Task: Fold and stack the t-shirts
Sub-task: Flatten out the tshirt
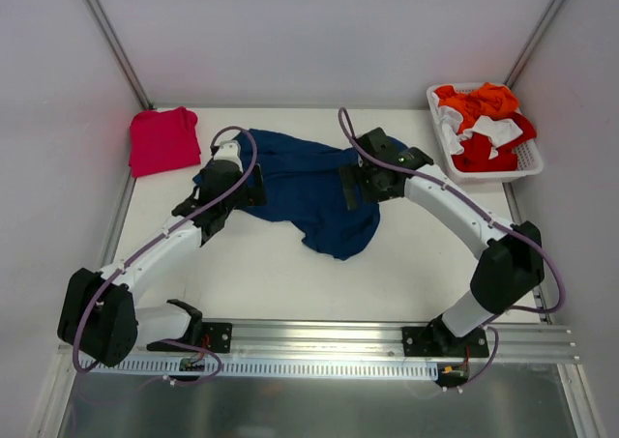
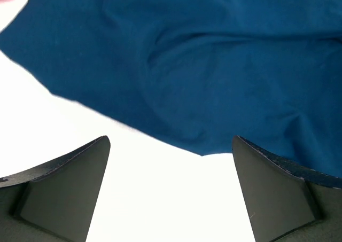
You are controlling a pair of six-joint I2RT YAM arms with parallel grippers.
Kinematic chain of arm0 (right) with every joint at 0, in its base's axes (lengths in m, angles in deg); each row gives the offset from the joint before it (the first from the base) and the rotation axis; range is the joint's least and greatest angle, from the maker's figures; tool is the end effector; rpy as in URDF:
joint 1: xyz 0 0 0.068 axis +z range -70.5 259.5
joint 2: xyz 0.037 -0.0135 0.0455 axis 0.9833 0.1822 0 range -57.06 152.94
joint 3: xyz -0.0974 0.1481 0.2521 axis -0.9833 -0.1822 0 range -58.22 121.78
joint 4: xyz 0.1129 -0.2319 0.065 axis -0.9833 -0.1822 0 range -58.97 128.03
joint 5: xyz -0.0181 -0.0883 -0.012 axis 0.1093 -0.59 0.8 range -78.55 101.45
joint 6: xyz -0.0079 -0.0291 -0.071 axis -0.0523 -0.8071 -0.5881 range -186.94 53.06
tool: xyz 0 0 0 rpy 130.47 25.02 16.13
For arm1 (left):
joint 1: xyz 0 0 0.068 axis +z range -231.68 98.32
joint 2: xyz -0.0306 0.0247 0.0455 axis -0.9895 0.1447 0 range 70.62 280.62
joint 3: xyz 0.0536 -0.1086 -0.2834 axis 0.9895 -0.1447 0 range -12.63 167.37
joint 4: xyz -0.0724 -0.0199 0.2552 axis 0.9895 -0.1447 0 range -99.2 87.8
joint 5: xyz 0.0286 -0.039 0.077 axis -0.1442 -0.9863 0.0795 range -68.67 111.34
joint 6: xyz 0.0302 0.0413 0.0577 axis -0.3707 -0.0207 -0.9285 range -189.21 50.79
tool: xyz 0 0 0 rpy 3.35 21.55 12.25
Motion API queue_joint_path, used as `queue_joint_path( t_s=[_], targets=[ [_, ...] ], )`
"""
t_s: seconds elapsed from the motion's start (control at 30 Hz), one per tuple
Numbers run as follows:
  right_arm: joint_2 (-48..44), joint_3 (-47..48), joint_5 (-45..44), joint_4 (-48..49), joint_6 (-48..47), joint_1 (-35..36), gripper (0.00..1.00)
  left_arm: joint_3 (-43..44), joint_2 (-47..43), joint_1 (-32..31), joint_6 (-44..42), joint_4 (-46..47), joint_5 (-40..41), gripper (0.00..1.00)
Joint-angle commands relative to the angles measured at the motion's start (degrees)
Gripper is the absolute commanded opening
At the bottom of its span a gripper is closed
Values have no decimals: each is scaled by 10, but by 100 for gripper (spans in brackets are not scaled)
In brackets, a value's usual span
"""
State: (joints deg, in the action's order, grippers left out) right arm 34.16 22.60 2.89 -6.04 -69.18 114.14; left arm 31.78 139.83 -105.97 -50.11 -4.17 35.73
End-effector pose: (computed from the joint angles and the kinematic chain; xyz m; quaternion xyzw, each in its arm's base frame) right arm 0.3048 0.1987 0.3146 -0.2788 0.9081 0.0166 0.3120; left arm 0.2693 -0.1038 0.2819 -0.0273 0.8471 -0.0931 0.5226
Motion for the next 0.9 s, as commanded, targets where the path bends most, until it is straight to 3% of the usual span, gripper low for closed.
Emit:
queue_joint_path(
  t_s=[0.0, 0.17, 0.47, 0.87],
  targets=[
    [-28, -30, -17, 15, 43, 30, 97, -14, 3, 1, 19, 17, 27, 99],
    [-15, -61, -39, 25, 63, 72, 97, -18, 45, 1, 21, 38, 34, 99],
    [36, -80, -1, 64, 100, 95, 98, 16, 151, 3, 21, 58, 11, 99],
    [10, -180, 23, 128, 182, 150, 98, 36, 193, 3, 20, 45, 28, 99]
  ],
)
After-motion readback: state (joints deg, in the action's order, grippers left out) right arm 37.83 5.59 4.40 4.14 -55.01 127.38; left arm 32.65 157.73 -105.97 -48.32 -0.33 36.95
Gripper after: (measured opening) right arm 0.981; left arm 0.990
